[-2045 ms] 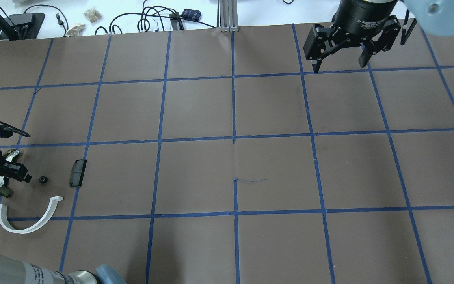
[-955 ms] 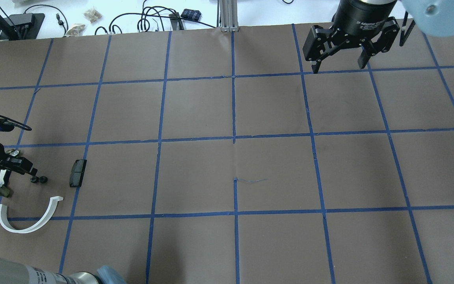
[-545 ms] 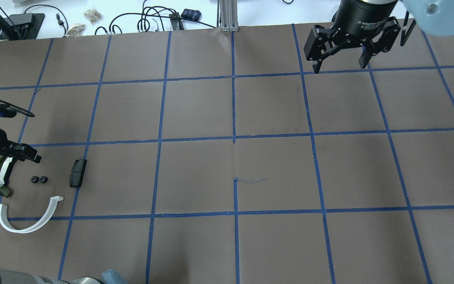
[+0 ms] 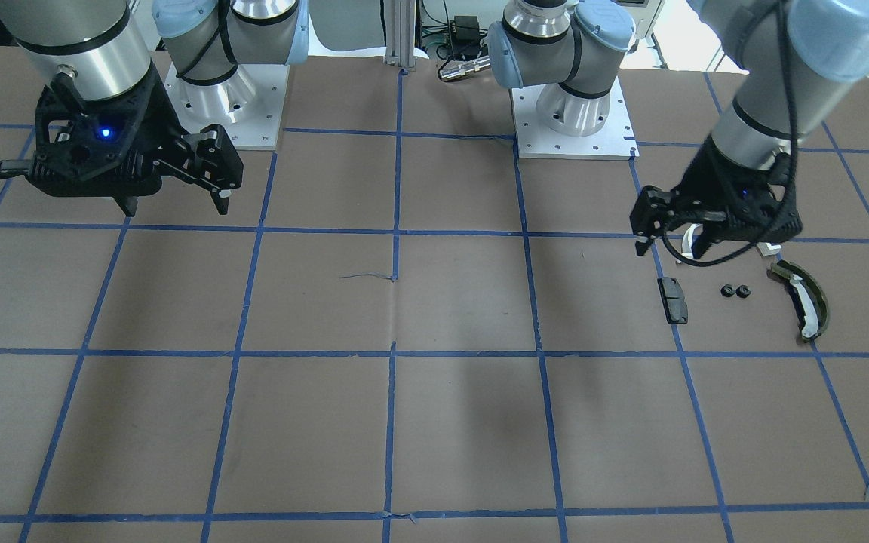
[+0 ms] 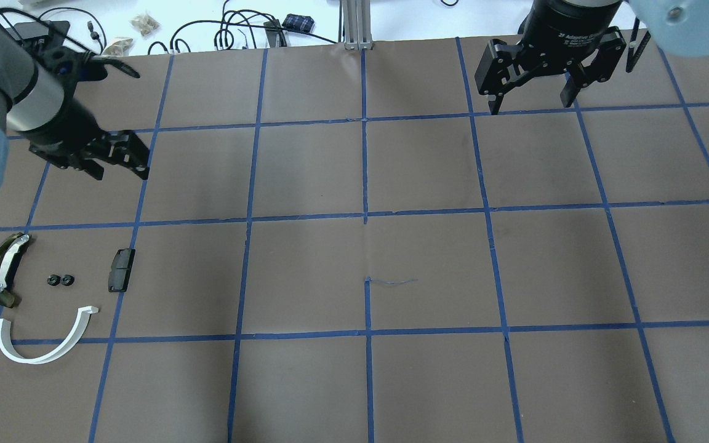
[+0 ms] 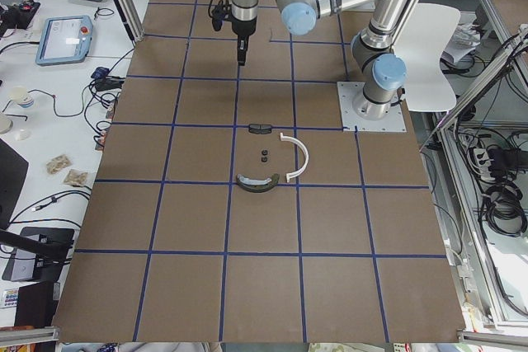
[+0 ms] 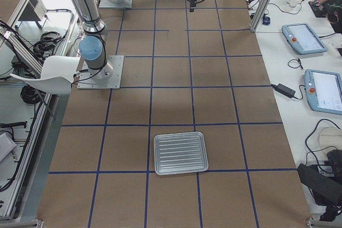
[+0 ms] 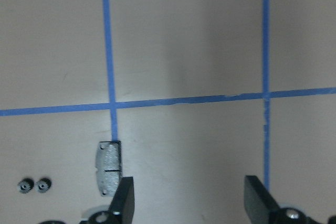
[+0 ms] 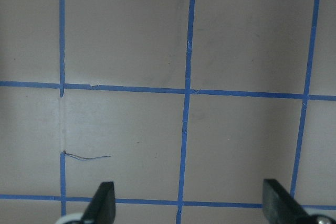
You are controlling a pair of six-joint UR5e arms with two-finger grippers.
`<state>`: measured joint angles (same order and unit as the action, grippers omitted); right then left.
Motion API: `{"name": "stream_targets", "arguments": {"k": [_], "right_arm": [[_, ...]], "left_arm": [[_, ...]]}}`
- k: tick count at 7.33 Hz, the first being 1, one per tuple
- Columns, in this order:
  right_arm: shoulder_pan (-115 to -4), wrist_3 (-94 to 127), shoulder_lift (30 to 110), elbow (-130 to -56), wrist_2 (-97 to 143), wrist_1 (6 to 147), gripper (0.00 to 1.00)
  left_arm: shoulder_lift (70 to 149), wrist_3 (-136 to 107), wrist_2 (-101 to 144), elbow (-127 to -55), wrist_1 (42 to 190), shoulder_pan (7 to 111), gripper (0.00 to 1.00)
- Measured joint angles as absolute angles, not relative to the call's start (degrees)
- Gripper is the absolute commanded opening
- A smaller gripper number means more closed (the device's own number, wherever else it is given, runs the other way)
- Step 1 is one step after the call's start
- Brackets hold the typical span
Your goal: Place bearing gear from tray to pile
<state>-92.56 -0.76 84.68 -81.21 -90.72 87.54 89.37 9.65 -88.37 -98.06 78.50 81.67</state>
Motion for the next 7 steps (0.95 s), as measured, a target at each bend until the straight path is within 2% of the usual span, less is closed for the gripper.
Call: {"name": "stream_targets", "arguments": {"k": [1,2,3,7], "right_arm": [[-92.5,-0.8,84.6,-81.2,-90.8,87.5,1.0],[-92.5,-0.8,84.6,-81.2,-90.8,87.5,1.0],[-92.5,-0.8,84.6,-81.2,-90.8,87.5,1.0],[-92.6,-0.7,84.8,-81.3,-91.0,87.1,1.0]], "left_arm": [[89.5,2.2,-88.5,-93.7,82.3,88.0,0.85],[89.3,-1.8,-89.2,-91.4,84.5,92.4,0.95],[89.1,-1.3,-90.4,-90.2,86.1,93.7,0.96],[91.4,6.6,-91.2,-86.5,88.2,88.3,0.96]]}}
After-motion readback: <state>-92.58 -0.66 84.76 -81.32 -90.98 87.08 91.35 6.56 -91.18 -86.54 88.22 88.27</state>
